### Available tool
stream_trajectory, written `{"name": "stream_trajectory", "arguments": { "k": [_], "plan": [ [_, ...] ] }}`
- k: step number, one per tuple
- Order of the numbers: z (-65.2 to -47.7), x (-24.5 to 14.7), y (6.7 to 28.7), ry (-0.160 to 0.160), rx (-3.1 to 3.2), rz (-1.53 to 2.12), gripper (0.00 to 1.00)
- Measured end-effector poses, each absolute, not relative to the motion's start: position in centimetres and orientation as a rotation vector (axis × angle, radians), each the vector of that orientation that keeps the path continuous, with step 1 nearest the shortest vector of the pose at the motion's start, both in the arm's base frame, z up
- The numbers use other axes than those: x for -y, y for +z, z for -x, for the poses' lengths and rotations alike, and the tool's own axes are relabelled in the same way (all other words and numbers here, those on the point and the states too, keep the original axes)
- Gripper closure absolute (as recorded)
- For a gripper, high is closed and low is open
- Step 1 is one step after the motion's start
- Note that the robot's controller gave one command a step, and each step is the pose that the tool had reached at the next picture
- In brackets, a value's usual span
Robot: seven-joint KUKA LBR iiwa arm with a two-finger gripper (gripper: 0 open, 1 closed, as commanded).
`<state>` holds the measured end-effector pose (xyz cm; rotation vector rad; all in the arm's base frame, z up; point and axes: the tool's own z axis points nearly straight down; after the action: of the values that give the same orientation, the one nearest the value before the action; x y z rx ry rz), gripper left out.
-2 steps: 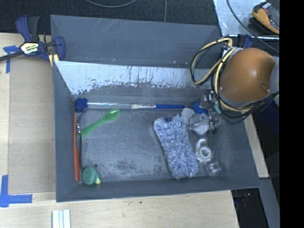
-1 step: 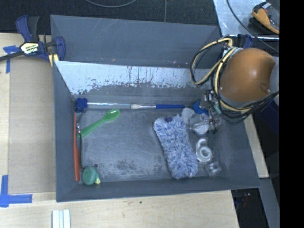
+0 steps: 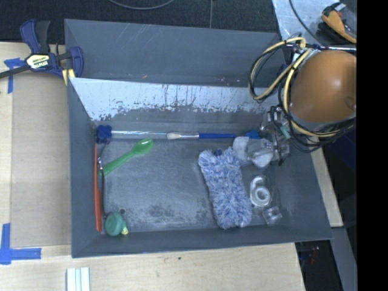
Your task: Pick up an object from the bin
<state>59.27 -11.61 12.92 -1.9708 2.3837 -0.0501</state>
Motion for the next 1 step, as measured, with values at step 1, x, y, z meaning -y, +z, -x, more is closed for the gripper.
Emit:
{"name": "stream_trajectory", "arguments": {
  "k": [1],
  "plan": [
    [-57.74, 11.1, 12.89, -0.037, -2.357, 2.017, 1.0]
  ]
}}
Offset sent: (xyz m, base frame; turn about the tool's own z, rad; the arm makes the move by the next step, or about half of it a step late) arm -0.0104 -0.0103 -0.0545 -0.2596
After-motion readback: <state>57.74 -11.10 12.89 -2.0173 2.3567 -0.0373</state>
